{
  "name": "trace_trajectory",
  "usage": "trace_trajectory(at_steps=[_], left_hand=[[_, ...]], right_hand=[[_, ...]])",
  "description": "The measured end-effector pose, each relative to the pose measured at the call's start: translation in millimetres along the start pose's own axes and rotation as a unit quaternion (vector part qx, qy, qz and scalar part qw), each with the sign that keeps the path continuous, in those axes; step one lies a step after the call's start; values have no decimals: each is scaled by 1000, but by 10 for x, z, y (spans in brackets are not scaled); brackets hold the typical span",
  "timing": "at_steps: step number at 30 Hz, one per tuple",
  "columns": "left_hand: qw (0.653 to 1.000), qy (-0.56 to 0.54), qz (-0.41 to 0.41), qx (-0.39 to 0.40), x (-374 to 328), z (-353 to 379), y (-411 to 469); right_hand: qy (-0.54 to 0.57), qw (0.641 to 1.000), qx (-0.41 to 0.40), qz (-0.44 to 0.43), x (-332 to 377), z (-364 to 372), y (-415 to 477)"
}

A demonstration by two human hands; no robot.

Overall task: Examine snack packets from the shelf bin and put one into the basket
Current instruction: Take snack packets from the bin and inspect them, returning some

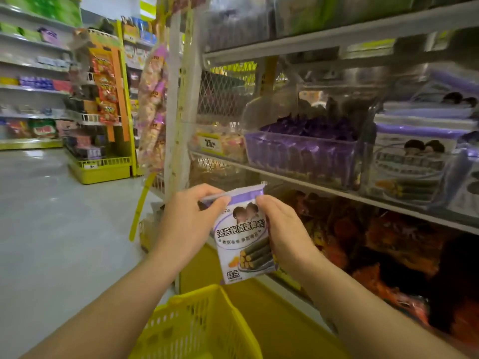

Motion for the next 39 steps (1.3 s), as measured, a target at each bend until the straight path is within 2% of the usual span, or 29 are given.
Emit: trace_trajectory(at_steps=[2,4,8,11,15,20,25,29,32,34,36,39], left_hand=[[999,-37,-34,-16,179,50,-60],[989,-99,-103,-28,355,136,-99],[945,-202,-257,-2,594,432,-247],[908,-265,-322,52,625,609,-358],[884,-301,-344,97,577,698,-427],[891,-271,-347,107,531,697,-459],[892,-269,-356,67,518,620,-377],[851,-331,-406,16,502,563,-340],[804,-379,-456,-40,513,500,-274],[792,-382,-475,-46,526,485,-247],[791,-370,-487,-22,548,492,-256],[799,-334,-491,95,545,514,-312]], right_hand=[[9,999,-23,21,-205,49,17],[24,997,-36,67,-401,71,32],[90,984,-67,136,-630,25,11],[132,971,-96,174,-692,-39,-15],[177,958,-91,206,-664,-120,-29],[183,960,-95,189,-615,-211,-2],[163,975,-58,142,-567,-232,-9],[89,989,36,115,-564,-205,-39],[37,979,139,145,-596,-205,-91],[17,972,167,166,-620,-221,-117],[17,971,158,180,-634,-239,-118],[46,968,121,213,-629,-245,-112]])
Point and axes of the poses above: each hand's wrist, its own y-axis towards the middle knuckle, its own z-axis out of the palm, x = y × z, the point moved 4 cm from there along y, towards the middle knuckle, and after that the axes turned 14 degrees about -x, right-handed, at the moved point
